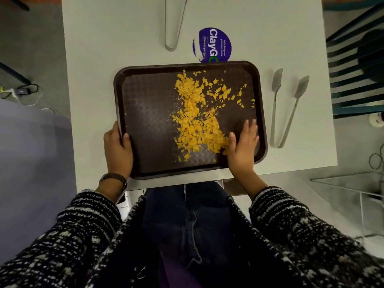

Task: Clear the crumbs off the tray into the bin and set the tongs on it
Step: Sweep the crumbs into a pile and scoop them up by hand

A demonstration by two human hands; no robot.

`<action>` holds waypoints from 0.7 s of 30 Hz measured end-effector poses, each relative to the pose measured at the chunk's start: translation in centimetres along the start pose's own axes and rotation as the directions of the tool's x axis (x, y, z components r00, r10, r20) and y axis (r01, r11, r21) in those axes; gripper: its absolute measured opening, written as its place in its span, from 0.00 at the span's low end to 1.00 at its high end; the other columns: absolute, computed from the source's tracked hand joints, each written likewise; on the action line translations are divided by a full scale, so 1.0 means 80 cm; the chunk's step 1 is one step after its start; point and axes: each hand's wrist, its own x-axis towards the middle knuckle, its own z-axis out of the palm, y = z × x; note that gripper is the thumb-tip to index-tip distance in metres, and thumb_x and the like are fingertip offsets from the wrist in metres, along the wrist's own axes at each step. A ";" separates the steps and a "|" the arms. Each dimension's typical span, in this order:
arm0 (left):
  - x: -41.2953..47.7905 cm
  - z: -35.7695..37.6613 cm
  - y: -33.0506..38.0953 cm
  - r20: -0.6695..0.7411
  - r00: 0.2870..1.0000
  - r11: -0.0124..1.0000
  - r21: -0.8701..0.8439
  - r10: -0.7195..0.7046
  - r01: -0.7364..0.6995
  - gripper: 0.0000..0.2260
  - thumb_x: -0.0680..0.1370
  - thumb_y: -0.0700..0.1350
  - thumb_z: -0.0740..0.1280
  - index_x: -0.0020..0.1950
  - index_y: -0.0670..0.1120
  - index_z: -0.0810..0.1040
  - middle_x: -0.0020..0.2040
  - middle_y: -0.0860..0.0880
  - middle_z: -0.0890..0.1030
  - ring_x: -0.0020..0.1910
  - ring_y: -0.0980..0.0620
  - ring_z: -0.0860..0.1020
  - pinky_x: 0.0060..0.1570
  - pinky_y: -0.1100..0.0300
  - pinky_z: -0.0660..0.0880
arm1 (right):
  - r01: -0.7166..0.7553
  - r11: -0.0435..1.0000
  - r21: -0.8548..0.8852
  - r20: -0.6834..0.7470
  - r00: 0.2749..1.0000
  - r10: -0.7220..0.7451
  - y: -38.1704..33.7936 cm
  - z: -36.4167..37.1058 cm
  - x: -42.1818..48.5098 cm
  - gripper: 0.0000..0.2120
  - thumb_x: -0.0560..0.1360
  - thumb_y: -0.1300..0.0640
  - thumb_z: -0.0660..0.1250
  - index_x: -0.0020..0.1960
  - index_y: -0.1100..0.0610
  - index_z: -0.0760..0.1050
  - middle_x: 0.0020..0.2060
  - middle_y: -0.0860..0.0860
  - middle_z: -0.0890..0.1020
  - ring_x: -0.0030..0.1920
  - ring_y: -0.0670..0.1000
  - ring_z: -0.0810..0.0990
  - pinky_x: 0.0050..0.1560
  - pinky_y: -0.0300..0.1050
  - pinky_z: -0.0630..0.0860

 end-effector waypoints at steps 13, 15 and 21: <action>-0.006 0.023 -0.005 -0.139 0.989 0.993 0.116 0.042 -0.026 0.21 0.81 0.40 0.51 0.75 0.43 0.56 0.61 0.36 0.70 0.60 0.41 0.70 0.62 0.64 0.60 | 0.092 0.941 0.325 0.122 0.983 -0.138 -0.061 0.058 0.001 0.38 0.76 0.37 0.43 0.77 0.60 0.45 0.77 0.55 0.44 0.75 0.48 0.37 0.73 0.48 0.33; -0.007 0.022 -0.003 -0.144 0.989 0.993 0.115 0.036 -0.019 0.21 0.81 0.40 0.51 0.75 0.44 0.57 0.61 0.36 0.70 0.60 0.41 0.70 0.62 0.64 0.61 | 0.151 0.931 0.333 0.066 0.981 -0.182 -0.042 0.042 0.010 0.33 0.79 0.42 0.47 0.76 0.60 0.47 0.77 0.54 0.47 0.76 0.48 0.40 0.74 0.48 0.35; -0.007 0.024 -0.005 -0.186 0.980 0.987 0.155 0.073 -0.044 0.21 0.81 0.41 0.51 0.75 0.44 0.58 0.59 0.35 0.71 0.58 0.40 0.71 0.63 0.57 0.64 | 0.019 0.988 0.156 -0.012 1.000 -0.017 0.027 0.012 0.049 0.31 0.79 0.47 0.48 0.76 0.63 0.50 0.77 0.59 0.51 0.77 0.55 0.46 0.76 0.57 0.41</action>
